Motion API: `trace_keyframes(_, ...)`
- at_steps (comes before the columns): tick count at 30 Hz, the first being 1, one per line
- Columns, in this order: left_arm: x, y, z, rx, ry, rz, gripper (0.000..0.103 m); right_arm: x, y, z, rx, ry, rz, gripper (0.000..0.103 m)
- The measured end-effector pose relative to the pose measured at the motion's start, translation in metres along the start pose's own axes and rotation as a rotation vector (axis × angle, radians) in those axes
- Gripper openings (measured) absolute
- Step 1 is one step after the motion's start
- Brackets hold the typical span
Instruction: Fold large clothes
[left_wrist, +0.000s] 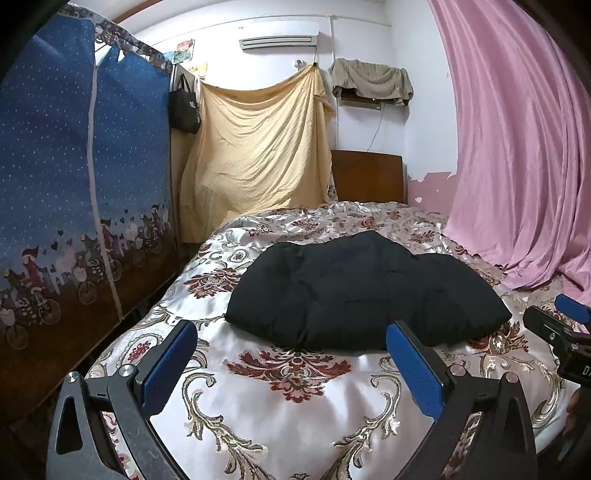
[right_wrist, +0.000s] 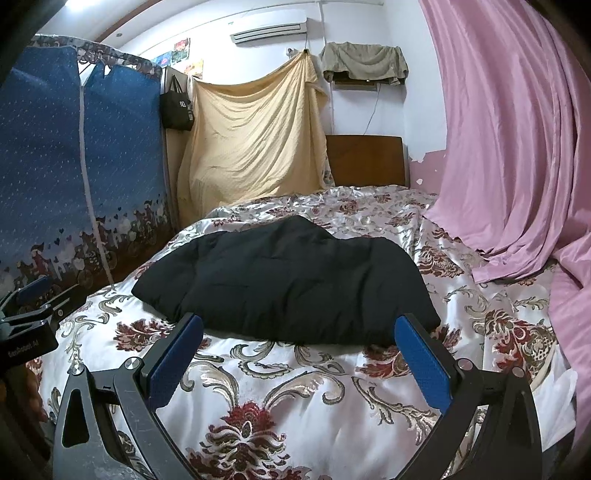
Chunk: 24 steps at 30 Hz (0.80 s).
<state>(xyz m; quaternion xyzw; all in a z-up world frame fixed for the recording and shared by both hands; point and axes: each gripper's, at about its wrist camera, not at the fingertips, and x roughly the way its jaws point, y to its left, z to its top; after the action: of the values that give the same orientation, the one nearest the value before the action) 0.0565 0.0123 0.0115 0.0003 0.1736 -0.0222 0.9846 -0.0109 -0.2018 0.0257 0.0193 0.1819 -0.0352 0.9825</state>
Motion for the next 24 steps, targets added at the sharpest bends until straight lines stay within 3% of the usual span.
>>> trace_keyframes(24, -0.0046, 0.0008, -0.0044, -0.024, 0.005, -0.006, 0.103, -0.0002, 0.0021, -0.0013, -0.001, 0.002, 0.002, 0.102)
